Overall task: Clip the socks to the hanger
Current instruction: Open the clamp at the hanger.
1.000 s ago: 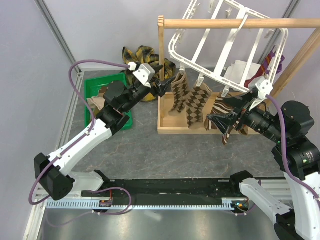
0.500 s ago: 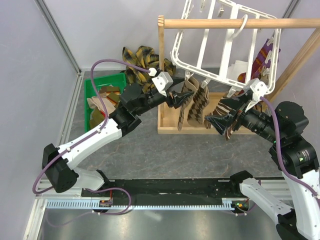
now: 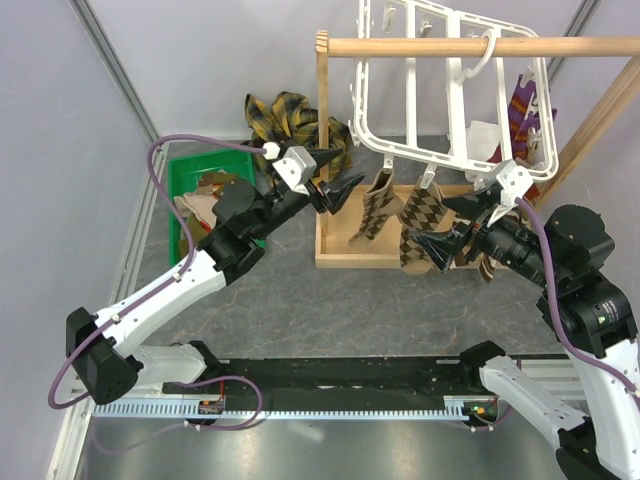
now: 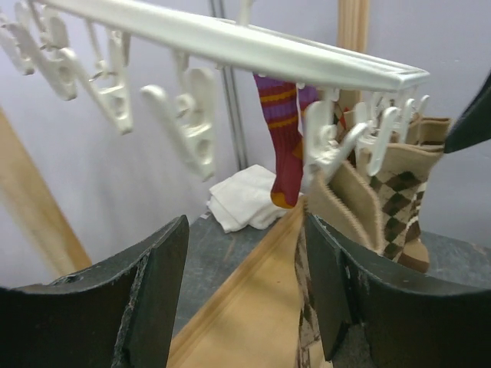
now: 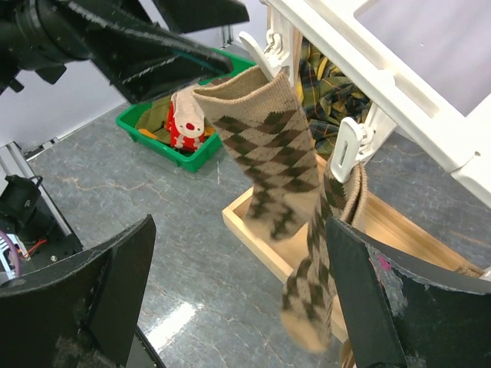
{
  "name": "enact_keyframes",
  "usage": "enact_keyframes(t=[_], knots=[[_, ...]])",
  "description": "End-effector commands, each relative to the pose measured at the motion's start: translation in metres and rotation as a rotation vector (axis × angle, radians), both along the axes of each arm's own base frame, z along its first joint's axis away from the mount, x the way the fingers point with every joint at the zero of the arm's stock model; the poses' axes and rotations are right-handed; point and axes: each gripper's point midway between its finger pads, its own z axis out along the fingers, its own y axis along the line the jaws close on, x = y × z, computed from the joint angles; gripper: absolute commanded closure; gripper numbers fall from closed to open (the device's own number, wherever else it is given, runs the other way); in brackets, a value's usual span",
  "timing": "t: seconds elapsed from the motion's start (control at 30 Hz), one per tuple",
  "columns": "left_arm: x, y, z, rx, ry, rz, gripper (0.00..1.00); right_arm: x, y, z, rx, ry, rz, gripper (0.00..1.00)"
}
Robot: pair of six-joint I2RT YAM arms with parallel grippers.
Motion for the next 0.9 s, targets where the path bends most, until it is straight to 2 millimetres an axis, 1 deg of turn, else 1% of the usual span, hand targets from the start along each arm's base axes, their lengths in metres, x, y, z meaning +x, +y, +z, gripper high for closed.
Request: enact_keyframes(t=[0.0,0.07,0.1,0.13,0.2,0.23,0.4,0.53,0.63,0.67,0.7,0.87], knots=[[0.019,0.015,0.019,-0.057,-0.045,0.052,0.31,0.003,-0.001,0.007,-0.01,-0.059,-0.008,0.02],[0.019,0.011,0.025,-0.048,-0.072,0.039,0.31,0.003,-0.001,0.008,-0.01,-0.061,-0.008,0.02],[0.017,0.007,0.026,-0.039,-0.084,0.013,0.31,0.003,-0.001,0.007,-0.011,-0.06,-0.009,0.02],[0.017,0.005,0.031,-0.038,-0.1,0.008,0.31,0.002,-0.001,0.007,-0.011,-0.06,-0.008,0.02],[0.015,0.001,0.034,-0.028,-0.112,-0.015,0.31,0.002,0.0,0.008,-0.01,-0.061,-0.005,0.02],[0.014,0.0,0.04,-0.033,-0.123,-0.025,0.31,0.003,0.0,0.007,-0.011,-0.06,-0.006,0.02],[0.011,-0.011,0.044,-0.029,-0.135,-0.082,0.32,0.003,0.0,0.008,-0.011,-0.06,-0.006,0.02],[0.012,-0.013,0.05,-0.04,-0.138,-0.084,0.34,0.002,0.0,0.009,-0.008,-0.063,-0.002,0.02],[0.013,-0.015,0.052,-0.044,-0.137,-0.087,0.38,0.001,0.0,0.01,-0.005,-0.065,-0.002,0.02],[0.014,-0.016,0.052,-0.044,-0.134,-0.086,0.43,0.001,0.0,0.011,-0.004,-0.064,0.0,0.02],[0.015,-0.016,0.051,-0.044,-0.132,-0.087,0.45,0.001,0.0,0.011,-0.002,-0.064,-0.001,0.02],[0.014,-0.023,0.047,-0.042,-0.114,-0.106,0.51,-0.003,0.001,0.015,0.008,-0.068,0.013,0.02]])
